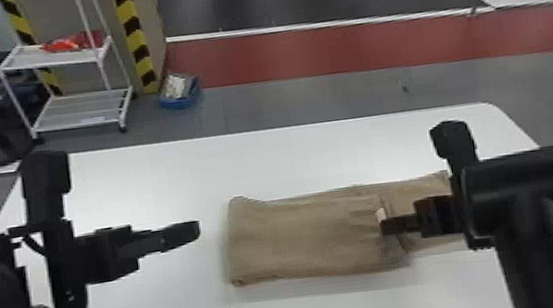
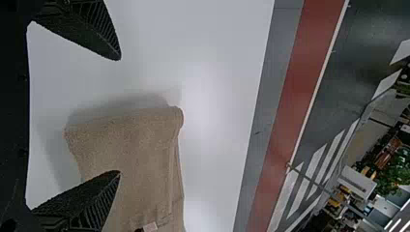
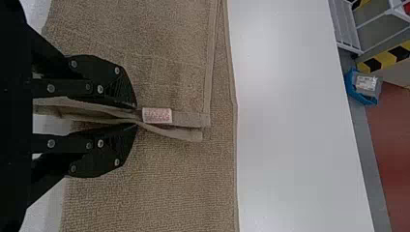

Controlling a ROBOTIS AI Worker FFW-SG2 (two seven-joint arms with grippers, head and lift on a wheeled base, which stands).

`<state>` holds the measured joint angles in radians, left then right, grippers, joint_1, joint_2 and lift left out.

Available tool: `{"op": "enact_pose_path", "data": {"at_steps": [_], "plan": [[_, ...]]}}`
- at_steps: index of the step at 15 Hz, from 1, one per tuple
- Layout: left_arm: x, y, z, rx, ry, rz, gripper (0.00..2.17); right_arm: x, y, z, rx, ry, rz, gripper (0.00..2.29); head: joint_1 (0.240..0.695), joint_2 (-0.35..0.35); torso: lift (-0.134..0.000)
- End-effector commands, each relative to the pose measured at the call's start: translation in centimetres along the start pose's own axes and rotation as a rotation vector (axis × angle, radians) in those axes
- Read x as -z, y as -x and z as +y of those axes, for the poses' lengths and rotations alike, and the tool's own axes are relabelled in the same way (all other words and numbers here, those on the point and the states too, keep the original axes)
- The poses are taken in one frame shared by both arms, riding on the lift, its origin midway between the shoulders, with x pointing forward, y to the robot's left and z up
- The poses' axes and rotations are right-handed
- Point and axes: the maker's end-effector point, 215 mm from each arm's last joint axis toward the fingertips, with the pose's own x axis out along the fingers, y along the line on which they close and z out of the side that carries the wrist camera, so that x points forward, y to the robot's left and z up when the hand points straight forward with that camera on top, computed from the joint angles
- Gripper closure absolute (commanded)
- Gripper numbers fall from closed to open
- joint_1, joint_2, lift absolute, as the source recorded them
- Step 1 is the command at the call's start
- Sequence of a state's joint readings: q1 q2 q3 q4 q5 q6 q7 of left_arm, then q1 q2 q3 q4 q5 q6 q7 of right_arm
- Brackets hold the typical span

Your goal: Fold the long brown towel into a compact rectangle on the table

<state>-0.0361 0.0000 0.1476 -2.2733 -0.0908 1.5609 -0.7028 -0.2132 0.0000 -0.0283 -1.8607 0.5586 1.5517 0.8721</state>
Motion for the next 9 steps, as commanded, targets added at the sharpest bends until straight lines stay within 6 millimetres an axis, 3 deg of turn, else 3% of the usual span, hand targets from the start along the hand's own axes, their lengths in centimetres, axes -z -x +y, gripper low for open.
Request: {"op": "enact_pose_path", "data": {"at_steps": [1,5,9], "plan": [[0.3,0.0,0.0,0.004,0.011,0.006,0.04,0.5,0.0,-0.2,0.005,-0.019,0.012,0.94,0.695,-0.050,-0.125],[0.2,0.1,0.2,0.003,0.015,0.003,0.04,-0.4,0.6,0.1,-0.011,-0.023,-0.014,0.94,0.695,-0.051,-0.125],[0.2,0.3,0.3,0.005,0.023,-0.002,0.04,-4.2,3.3,1.4,-0.110,-0.050,-0.133,0.94,0.695,-0.043,-0.125]]}}
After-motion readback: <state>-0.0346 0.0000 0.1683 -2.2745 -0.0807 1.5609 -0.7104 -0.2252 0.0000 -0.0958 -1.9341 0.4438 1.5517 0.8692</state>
